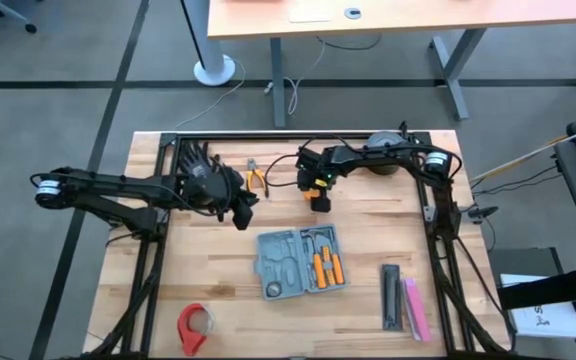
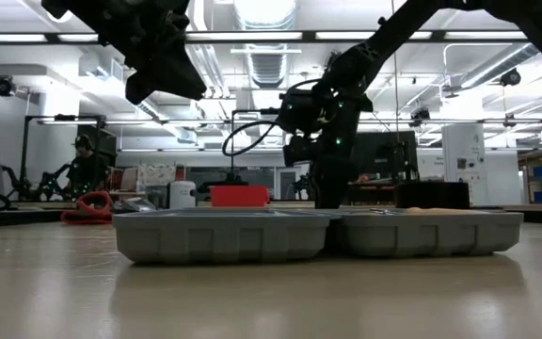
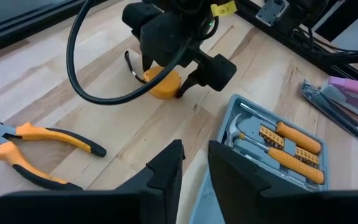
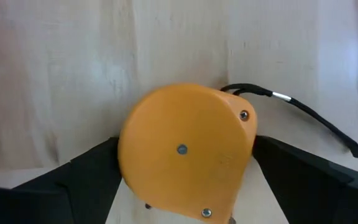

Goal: Prefit tool cases
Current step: Put the tape measure into the gray tool box

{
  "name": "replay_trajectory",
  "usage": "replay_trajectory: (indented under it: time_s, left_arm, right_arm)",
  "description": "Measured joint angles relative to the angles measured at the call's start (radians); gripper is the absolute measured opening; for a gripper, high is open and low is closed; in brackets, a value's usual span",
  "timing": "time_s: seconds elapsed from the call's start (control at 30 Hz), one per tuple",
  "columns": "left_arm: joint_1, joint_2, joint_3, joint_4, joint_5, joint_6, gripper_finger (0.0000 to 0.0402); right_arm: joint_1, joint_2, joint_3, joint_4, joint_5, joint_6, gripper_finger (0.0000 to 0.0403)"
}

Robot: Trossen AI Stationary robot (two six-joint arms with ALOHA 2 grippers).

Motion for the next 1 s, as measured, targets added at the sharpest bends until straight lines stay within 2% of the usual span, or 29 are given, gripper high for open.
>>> replay_trajectory:
  time_s: [0.13, 0.33, 0.37, 0.8, 0.9, 1.0]
  left_arm:
    - [0.000, 0.000, 0.000, -0.002, 0.000, 0.000, 0.0078]
    - [0.000, 0.000, 0.000, -0.006, 0.000, 0.000, 0.0081]
    - [0.000, 0.000, 0.000, -0.007, 0.000, 0.000, 0.0083]
    - [0.000, 0.000, 0.000, -0.006, 0.000, -0.004, 0.0100]
    - [-0.001, 0.000, 0.000, -0.007, 0.000, 0.035, 0.0101]
    - [-0.016, 0.000, 0.000, -0.007, 0.000, 0.140, 0.0096]
  right_arm:
    - [0.004, 0.004, 0.000, 0.002, 0.019, -0.005, 0.0324]
    - [0.012, 0.002, 0.006, -0.014, 0.030, -0.002, 0.0243]
    - [0.013, -0.001, 0.007, -0.018, 0.030, -0.001, 0.0239]
    - [0.043, -0.101, 0.018, -0.103, 0.018, 0.013, 0.0242]
    - [0.062, -0.139, 0.018, -0.115, -0.030, 0.027, 0.0245]
    - [0.079, -0.175, 0.018, -0.119, -0.108, 0.042, 0.0241]
